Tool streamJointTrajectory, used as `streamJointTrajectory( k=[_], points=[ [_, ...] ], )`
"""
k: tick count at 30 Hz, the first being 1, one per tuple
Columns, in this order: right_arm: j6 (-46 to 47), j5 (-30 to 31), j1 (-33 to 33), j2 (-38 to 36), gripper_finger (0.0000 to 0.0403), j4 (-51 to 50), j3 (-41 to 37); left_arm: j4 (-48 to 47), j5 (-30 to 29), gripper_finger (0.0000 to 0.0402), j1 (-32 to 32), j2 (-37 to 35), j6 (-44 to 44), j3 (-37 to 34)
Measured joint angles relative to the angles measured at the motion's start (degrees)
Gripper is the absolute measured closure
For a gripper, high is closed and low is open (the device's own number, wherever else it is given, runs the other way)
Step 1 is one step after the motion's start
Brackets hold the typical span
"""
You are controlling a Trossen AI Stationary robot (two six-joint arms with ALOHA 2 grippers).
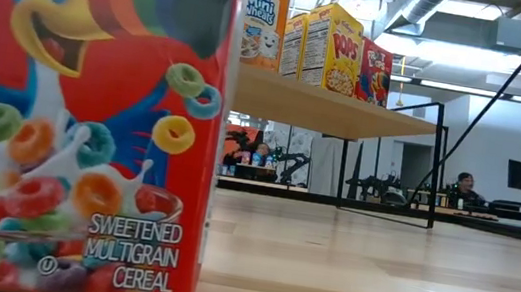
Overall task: Stack cereal on shelf
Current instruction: Put the red cereal box on the shelf
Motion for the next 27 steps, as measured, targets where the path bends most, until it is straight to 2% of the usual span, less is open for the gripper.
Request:
streamJointTrajectory(
  k=[15,27],
  points=[
    [6.52,0.27,-2.15,-0.02,0.0101,-5.91,-1.31,0.02,-2.59,0.0326,1.13,-0.07,-0.08,0.00],
    [11.95,0.92,-2.13,-0.04,0.0101,-4.75,-2.49,0.02,-2.57,0.0326,2.69,-0.07,-0.24,0.00]
  ],
)
